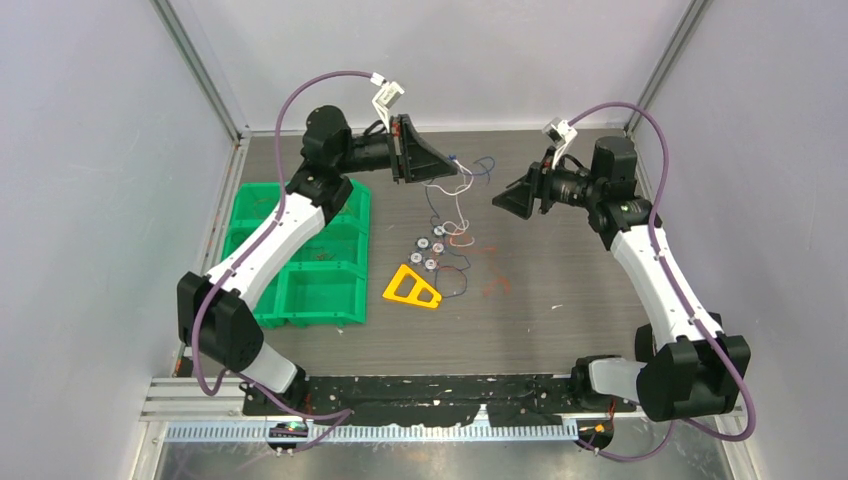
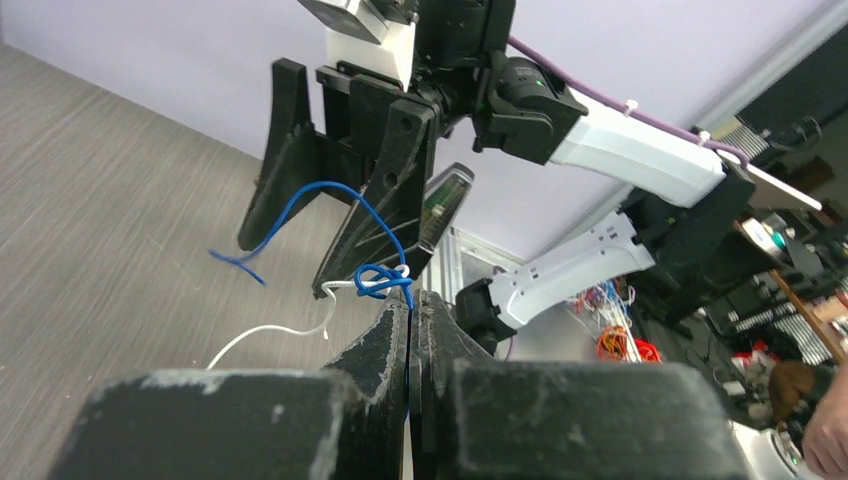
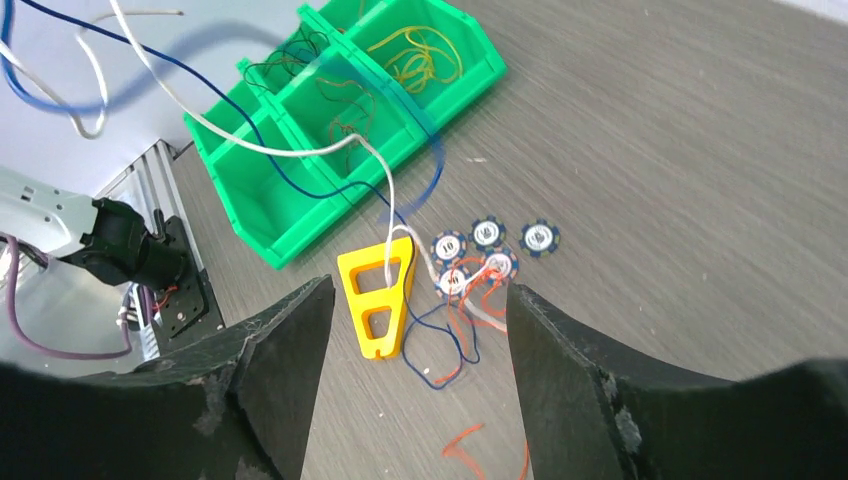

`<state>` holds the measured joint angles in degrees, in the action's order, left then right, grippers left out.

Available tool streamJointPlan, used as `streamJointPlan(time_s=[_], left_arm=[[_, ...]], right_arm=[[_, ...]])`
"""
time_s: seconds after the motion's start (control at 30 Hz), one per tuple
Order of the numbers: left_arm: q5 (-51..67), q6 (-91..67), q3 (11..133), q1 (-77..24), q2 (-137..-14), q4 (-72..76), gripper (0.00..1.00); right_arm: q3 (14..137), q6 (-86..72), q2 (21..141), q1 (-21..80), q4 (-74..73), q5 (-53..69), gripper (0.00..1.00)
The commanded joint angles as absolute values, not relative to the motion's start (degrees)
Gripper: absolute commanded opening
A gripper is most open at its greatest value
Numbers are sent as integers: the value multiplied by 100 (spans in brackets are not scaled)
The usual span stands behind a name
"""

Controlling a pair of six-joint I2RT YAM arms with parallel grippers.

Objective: Untangle the cables

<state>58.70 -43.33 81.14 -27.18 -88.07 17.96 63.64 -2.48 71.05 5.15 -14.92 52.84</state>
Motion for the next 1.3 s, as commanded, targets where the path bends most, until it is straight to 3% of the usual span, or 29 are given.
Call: streamJointPlan(time_s=[0.0,0.2,0.37,0.5,1.1,1.2,1.27], left_arm=[[6418,-4520,8135,-2794,-8623,2567,0],[6480,-4615,8259,-2808,-8637,2635,0],[6388,-4630,8357,-2820,-8679,2508,0],[6380,-4651,8411,-2821,-8703,2533,0],[6568,-4816,8390,-2918,-8671,2773,0],[6580,-4816,8411,-2918,-8658,2766,0],[6530,-4715,8481,-2910,-8645,2618,0]], right_arm=[[6609,-155,6857,663,-682,5530,69],[6341,164,6719,892,-502,6208,70],[5513,-274,6215,1544,802,5461,55],[5289,225,5861,1625,900,5146,51],[5174,1314,6100,2437,2034,4080,48],[5192,1435,6227,2483,1994,4023,38],[5173,1533,6287,2494,1925,3964,21]])
